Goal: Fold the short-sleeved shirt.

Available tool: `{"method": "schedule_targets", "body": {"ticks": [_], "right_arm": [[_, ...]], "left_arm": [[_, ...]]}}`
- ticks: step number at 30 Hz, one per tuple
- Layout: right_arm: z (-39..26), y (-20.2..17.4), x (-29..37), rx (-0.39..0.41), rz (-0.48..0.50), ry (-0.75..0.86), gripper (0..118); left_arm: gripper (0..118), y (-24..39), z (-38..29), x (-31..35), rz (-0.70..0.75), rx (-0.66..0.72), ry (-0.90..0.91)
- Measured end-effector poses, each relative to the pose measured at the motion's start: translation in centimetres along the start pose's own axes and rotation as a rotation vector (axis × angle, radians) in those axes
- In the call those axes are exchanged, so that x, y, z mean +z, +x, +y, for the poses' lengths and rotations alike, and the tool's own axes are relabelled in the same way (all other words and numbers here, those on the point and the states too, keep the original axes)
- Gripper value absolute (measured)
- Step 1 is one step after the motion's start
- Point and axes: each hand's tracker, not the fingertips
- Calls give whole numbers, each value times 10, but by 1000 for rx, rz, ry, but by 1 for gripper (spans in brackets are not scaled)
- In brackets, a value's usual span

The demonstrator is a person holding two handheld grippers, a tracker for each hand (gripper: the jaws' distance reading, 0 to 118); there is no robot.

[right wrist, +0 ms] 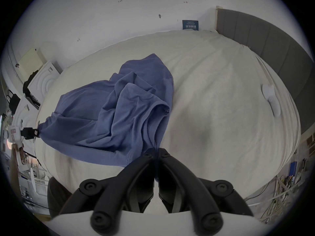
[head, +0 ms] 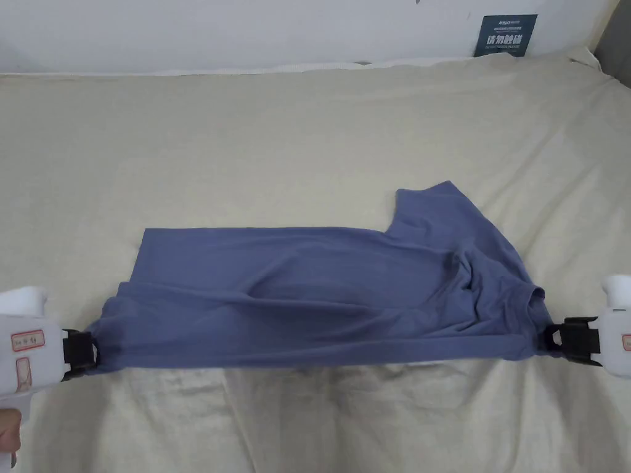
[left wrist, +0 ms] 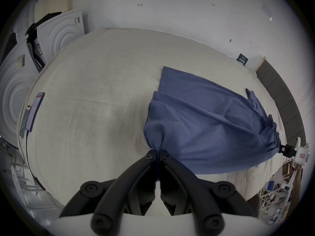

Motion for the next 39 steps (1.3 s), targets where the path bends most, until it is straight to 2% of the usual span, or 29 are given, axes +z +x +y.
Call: {"method": "schedule_targets", "body": {"ticks": [7,13,14,15,16,17,18,19,21,22,23,24,25,26,27,28,30,32,33,34,35,36,37,38,39], "right_arm": [[-59,13,20,-15,15,-38,5],[-87,19,15,-40,12,-70,5],[-88,19,13,-47,12,-73,5],[-88,18,12,-53,9,-83,6],[-88,14,14,-48,-13,-74,22],[-87,11,17,-22,-84,-52,76],[-87,13,19,-6,-72,-66,113],[-88,14,28,-15,-48,-70,116],[-76,13,42,-36,-25,-51,114],[-75,13,44,-49,-23,-63,114],[-72,12,49,-54,-3,-39,109],[-68,10,54,-52,5,2,95],[-61,6,60,-44,11,40,64],[-57,-1,61,-37,2,61,0],[-50,-6,60,-30,-27,77,1],[-39,-7,61,-26,-30,126,0],[-21,-9,55,-28,27,98,0],[-2,-14,46,-14,-1,113,0],[7,-16,41,0,-13,113,0],[13,-20,38,11,-15,112,1],[22,-20,31,8,-16,112,0],[31,-19,25,3,-22,109,1],[38,-17,18,0,-20,106,0],[42,-14,13,-7,-17,107,1],[49,-12,6,-18,-18,102,1]], "left_arm": [[0,-18,-73,39,-6,26,-25],[0,-29,-112,37,-10,68,-67],[3,-32,-114,36,-24,94,-72],[20,-33,-116,37,-71,118,-63],[65,-34,-117,39,-51,87,-65],[118,-31,-117,38,-17,52,-84],[111,-31,-120,45,-38,20,3],[110,-31,-118,44,-72,-16,13],[116,-30,-106,57,20,8,-14],[116,-31,-100,61,1,10,9],[114,-31,-93,62,-9,14,17],[110,-30,-87,63,-7,19,26],[101,-32,-76,59,-22,17,55],[66,-31,-67,58,-63,14,85],[9,-29,-60,57,-91,19,110],[0,-25,-48,50,-86,13,95],[0,-12,-27,38,-62,23,126],[0,-3,-2,20,-50,5,118],[2,0,6,16,-51,2,118],[34,3,18,9,-47,0,120],[106,8,30,0,-40,6,121],[116,13,40,-11,-19,-1,106],[112,14,56,-31,-4,-25,42],[115,21,59,-42,-19,-105,93],[115,29,63,-60,-16,-57,42]]}}
